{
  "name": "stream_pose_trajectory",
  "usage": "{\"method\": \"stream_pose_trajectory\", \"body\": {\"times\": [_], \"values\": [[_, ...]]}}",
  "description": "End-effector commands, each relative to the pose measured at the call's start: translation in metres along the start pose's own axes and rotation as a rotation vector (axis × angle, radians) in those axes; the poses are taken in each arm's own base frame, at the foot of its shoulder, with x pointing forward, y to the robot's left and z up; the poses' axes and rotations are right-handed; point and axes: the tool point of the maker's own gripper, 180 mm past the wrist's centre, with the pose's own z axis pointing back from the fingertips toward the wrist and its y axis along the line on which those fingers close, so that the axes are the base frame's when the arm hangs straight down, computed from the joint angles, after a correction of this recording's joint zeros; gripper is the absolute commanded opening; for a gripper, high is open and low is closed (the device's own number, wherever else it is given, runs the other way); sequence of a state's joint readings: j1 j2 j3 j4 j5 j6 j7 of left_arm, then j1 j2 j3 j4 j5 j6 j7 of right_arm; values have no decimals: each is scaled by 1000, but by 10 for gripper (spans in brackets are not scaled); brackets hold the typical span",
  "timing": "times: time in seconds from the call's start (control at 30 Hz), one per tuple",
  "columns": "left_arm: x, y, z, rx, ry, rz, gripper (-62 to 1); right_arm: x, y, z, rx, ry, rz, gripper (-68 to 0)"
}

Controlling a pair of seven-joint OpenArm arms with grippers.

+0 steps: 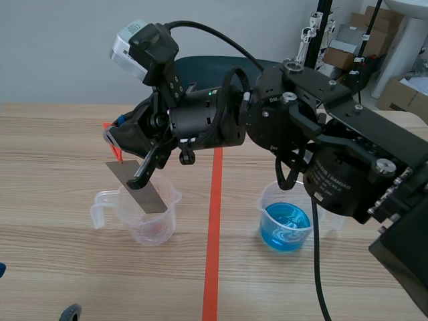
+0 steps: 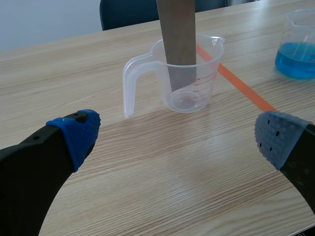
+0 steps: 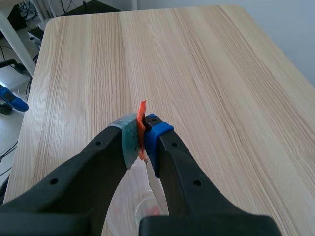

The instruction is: Do the redox reaction experiment. put the plate into the left beaker

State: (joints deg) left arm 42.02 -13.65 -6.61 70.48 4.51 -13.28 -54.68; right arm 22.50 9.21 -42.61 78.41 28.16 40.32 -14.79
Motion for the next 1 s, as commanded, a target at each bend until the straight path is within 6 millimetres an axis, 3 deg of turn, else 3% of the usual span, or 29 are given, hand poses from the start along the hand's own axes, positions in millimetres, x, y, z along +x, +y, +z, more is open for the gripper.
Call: {"method": "stream_pose_trajectory", "body": {"times": [0.0, 0.8, 0.87, 0.9, 0.97], "values": [[7, 1, -2, 0, -31, -2, 14, 17, -1, 0, 5, -55, 19, -673], [10, 1, -2, 0, -45, -2, 14, 5, 5, -1, -16, -55, 67, -667], [13, 1, -2, 0, -65, -2, 14, 3, 3, -1, -23, -43, 80, -608], [13, 1, -2, 0, -65, -2, 14, 2, 3, -1, -24, -38, 86, -548], [13, 1, -2, 0, -65, -2, 14, 2, 3, -1, -25, -36, 89, -354]]}}
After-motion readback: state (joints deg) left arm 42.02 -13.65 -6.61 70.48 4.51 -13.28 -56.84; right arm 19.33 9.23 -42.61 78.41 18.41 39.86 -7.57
